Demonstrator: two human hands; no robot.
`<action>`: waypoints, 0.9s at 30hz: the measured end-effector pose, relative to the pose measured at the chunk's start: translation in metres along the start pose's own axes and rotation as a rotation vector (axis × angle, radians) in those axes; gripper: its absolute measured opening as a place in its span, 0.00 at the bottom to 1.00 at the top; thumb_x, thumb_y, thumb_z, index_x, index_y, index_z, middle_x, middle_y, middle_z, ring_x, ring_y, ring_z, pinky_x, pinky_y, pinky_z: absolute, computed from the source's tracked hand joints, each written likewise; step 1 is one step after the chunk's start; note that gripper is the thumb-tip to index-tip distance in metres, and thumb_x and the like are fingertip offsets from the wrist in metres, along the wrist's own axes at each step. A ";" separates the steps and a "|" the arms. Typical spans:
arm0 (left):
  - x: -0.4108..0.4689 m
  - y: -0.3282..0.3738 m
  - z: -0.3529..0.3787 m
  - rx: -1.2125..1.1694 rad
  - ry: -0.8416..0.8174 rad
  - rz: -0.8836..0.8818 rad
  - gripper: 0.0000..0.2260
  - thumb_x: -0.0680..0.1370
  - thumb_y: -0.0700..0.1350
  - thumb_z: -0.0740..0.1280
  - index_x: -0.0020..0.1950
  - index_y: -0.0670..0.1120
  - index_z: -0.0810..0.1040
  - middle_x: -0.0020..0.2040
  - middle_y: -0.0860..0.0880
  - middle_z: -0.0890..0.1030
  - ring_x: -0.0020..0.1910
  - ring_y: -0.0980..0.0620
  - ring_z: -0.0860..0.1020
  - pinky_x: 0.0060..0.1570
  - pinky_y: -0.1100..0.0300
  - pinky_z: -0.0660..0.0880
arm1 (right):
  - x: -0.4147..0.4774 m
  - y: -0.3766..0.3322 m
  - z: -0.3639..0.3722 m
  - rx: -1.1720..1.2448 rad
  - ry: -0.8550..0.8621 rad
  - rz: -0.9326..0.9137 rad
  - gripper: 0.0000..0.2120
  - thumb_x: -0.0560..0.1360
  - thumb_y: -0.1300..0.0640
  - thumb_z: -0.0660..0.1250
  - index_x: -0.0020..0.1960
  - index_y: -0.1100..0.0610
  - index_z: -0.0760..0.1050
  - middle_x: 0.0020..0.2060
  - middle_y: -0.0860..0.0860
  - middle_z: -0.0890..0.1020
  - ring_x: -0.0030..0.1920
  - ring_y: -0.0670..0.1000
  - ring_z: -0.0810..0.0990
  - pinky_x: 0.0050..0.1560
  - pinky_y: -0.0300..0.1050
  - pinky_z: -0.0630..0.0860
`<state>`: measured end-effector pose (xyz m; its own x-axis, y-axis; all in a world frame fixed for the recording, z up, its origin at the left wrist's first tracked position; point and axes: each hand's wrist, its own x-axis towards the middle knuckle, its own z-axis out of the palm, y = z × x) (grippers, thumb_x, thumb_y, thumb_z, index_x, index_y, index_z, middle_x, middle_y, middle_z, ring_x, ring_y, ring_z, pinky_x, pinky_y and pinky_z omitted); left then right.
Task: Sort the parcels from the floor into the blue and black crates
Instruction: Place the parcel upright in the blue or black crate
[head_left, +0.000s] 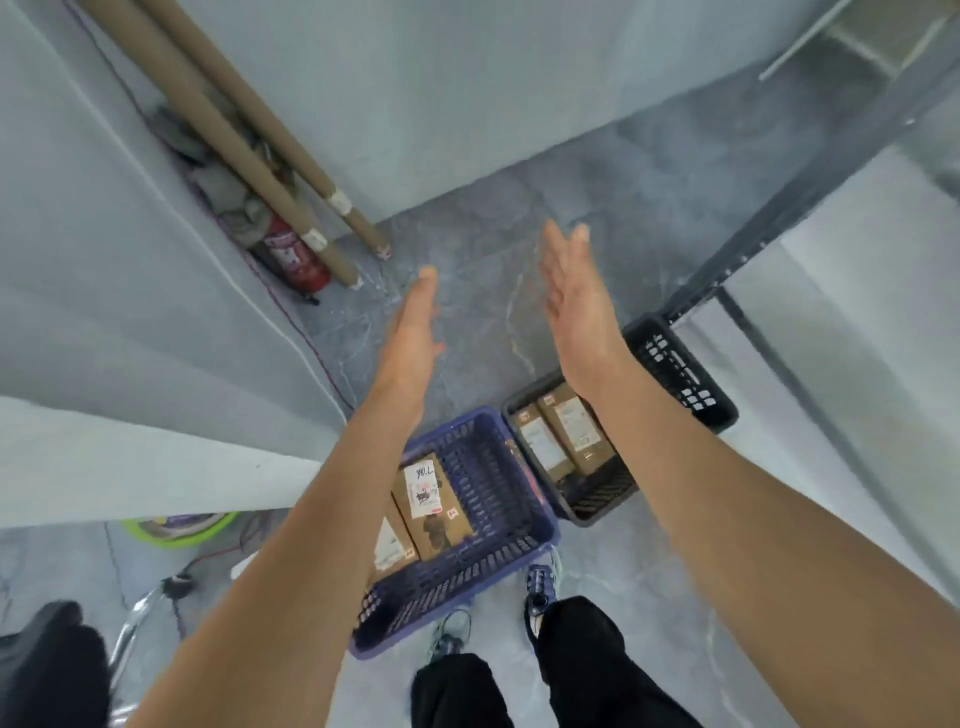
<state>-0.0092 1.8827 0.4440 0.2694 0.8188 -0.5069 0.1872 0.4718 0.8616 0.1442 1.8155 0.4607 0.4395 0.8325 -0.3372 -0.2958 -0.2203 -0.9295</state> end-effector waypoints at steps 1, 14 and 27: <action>-0.011 0.018 0.004 -0.007 -0.034 0.029 0.29 0.83 0.66 0.56 0.80 0.53 0.66 0.76 0.52 0.70 0.72 0.50 0.71 0.76 0.43 0.64 | -0.011 -0.018 -0.002 0.004 0.029 -0.036 0.31 0.87 0.37 0.41 0.86 0.49 0.53 0.84 0.45 0.57 0.83 0.45 0.55 0.82 0.46 0.51; -0.151 0.170 0.087 0.048 -0.537 0.350 0.24 0.85 0.59 0.57 0.76 0.48 0.72 0.73 0.51 0.75 0.68 0.54 0.74 0.53 0.57 0.71 | -0.200 -0.178 -0.056 0.101 0.473 -0.422 0.32 0.86 0.34 0.42 0.85 0.47 0.56 0.83 0.44 0.60 0.83 0.46 0.58 0.83 0.52 0.51; -0.348 0.143 0.221 0.210 -1.088 0.484 0.22 0.84 0.62 0.55 0.73 0.53 0.73 0.70 0.56 0.76 0.68 0.58 0.74 0.67 0.47 0.73 | -0.438 -0.188 -0.162 0.088 0.961 -0.595 0.32 0.85 0.33 0.44 0.85 0.45 0.56 0.83 0.42 0.61 0.82 0.45 0.59 0.83 0.54 0.55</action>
<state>0.1321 1.5930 0.7383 0.9893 0.1442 0.0227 -0.0298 0.0474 0.9984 0.1446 1.4098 0.7585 0.9883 0.0498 0.1441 0.1354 0.1483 -0.9796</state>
